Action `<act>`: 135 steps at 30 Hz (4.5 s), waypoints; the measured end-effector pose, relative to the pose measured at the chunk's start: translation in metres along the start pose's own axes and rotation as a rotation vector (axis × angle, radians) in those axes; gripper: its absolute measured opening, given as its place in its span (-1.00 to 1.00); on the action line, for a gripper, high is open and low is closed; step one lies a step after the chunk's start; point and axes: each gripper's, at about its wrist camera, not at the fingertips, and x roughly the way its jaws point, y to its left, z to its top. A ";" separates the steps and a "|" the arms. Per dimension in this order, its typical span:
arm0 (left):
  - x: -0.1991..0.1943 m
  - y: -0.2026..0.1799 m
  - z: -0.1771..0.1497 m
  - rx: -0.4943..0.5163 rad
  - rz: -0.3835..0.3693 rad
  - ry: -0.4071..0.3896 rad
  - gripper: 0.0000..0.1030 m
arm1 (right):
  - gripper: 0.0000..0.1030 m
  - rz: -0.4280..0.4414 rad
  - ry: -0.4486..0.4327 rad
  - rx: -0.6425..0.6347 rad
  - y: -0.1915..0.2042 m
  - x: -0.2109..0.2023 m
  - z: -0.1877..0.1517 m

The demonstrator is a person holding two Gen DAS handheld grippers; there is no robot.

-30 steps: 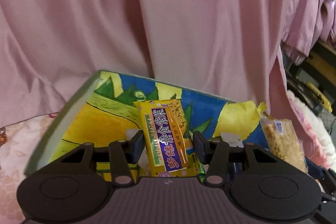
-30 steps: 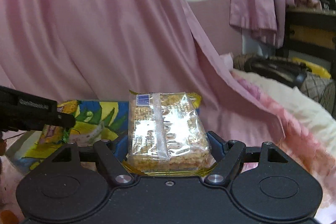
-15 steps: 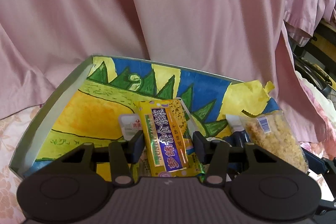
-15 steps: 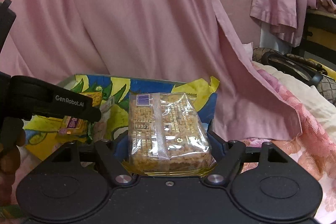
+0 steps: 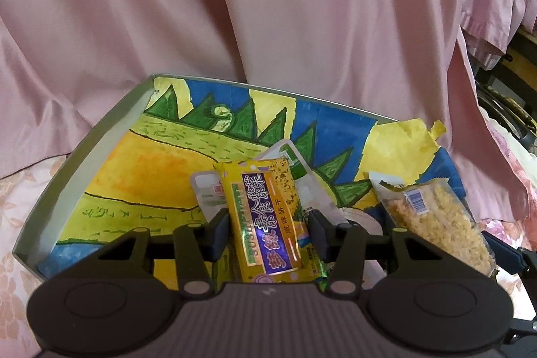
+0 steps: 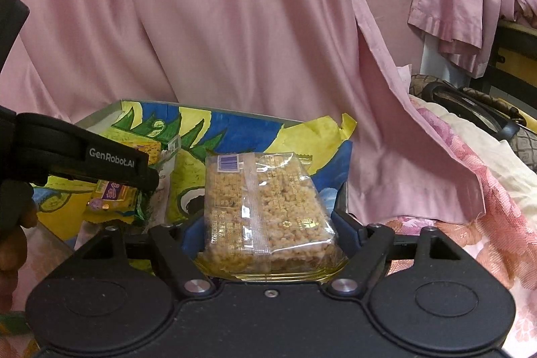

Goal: Organize snacks
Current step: 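Open the left tool over the tray while the right tool releases the rice cake bag, then move both tools back from the tray toward the remaining snacks on the bed, then close the left tool on the dark jerky stick while the right tool grasps the orange snack bag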

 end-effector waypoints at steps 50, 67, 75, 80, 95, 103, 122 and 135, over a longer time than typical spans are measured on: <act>-0.276 0.079 -0.130 0.065 -0.024 -0.333 0.99 | 0.99 -0.133 -0.342 0.174 0.051 -0.280 -0.070; -0.269 0.103 -0.193 0.172 0.016 -0.204 0.99 | 0.99 -0.083 -0.119 0.134 0.089 -0.286 -0.108; -0.263 0.100 -0.203 0.200 0.012 -0.156 0.99 | 0.99 -0.046 -0.043 0.109 0.096 -0.272 -0.112; -0.258 0.100 -0.204 0.201 0.016 -0.131 0.99 | 0.99 -0.047 0.000 0.117 0.094 -0.264 -0.114; -0.248 0.100 -0.202 0.190 0.028 -0.096 0.99 | 0.99 -0.050 0.065 0.141 0.090 -0.253 -0.116; -0.241 0.094 -0.202 0.190 0.037 -0.077 0.99 | 0.99 -0.046 0.084 0.173 0.084 -0.250 -0.116; -0.204 0.077 -0.180 0.228 0.042 -0.024 0.99 | 0.99 -0.036 0.153 0.284 0.052 -0.217 -0.108; -0.191 0.058 -0.161 0.307 -0.031 -0.022 0.99 | 0.99 0.058 0.081 0.236 0.037 -0.183 -0.088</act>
